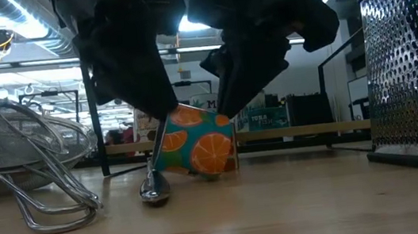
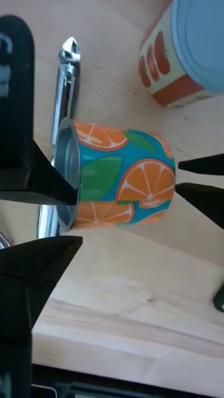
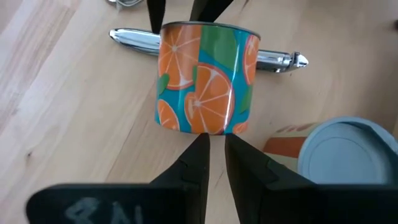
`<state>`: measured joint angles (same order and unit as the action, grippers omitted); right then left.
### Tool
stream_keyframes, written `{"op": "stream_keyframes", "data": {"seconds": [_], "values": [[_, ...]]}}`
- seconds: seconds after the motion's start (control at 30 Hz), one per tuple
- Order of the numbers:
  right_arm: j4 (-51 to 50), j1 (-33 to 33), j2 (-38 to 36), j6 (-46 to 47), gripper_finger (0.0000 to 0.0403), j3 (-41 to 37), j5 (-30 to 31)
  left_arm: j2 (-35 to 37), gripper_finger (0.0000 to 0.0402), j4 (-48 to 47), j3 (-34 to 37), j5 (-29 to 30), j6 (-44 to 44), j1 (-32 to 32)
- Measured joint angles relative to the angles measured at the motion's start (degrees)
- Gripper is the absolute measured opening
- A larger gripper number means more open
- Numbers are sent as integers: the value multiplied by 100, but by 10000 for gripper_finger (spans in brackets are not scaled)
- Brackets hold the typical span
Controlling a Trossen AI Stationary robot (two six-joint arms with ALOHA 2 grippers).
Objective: Pick and place cans onto a shelf
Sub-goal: Put the green can on the shelf
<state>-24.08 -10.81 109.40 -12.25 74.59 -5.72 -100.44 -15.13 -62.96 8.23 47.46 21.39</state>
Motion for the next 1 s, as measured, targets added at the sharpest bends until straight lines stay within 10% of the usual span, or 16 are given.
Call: {"op": "stream_keyframes", "data": {"seconds": [1.0], "values": [[-178, 7, 33, 0, 56, -11, -35, 0, 82, 631, 0, 430, -15, -120]]}}
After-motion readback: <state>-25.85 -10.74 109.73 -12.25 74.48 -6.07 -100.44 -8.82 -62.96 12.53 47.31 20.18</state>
